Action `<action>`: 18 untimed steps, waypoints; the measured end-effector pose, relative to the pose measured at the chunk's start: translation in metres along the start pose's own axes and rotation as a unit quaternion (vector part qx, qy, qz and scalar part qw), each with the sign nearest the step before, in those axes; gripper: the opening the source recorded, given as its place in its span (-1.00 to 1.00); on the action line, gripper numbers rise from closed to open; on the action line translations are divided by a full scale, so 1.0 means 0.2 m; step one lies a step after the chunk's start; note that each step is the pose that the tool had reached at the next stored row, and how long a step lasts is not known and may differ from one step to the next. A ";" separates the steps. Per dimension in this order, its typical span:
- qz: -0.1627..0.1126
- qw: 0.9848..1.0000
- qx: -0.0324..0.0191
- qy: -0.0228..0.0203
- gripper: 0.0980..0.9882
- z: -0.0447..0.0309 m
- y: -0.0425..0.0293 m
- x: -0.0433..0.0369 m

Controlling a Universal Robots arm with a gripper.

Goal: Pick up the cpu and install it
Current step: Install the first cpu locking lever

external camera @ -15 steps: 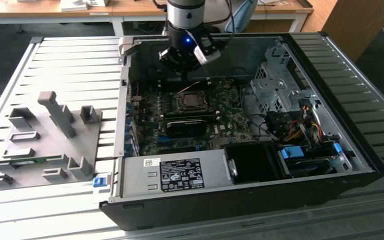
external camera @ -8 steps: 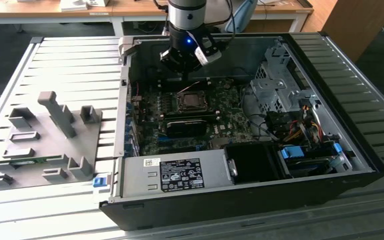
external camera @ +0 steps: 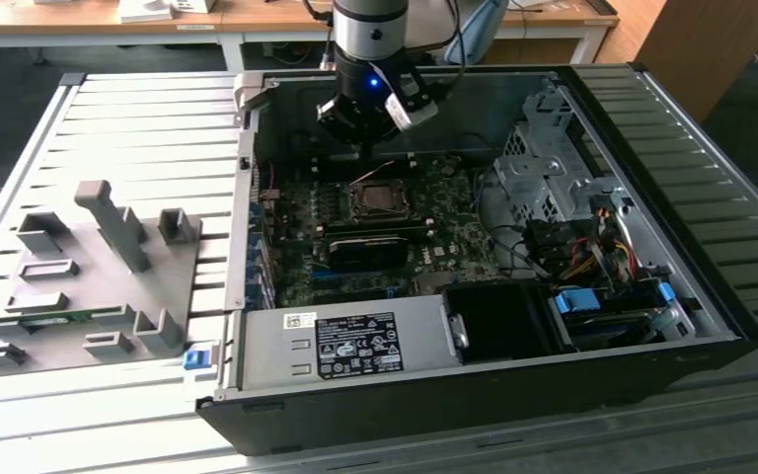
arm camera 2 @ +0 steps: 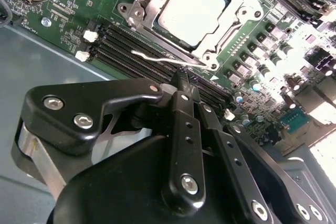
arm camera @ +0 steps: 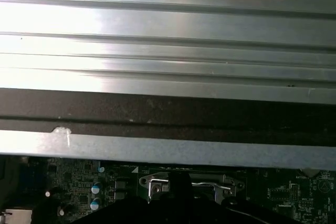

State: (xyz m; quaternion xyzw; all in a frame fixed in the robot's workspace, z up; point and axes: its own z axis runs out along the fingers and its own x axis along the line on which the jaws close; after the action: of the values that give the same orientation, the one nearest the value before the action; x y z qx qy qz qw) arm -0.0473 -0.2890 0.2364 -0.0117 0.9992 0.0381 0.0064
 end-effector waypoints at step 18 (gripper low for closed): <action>-0.003 1.000 0.000 0.001 -0.98 0.046 -0.001 -0.060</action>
State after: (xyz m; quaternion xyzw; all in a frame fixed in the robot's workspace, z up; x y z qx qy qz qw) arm -0.0352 -0.2883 0.2275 -0.0143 0.9992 0.0380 0.0057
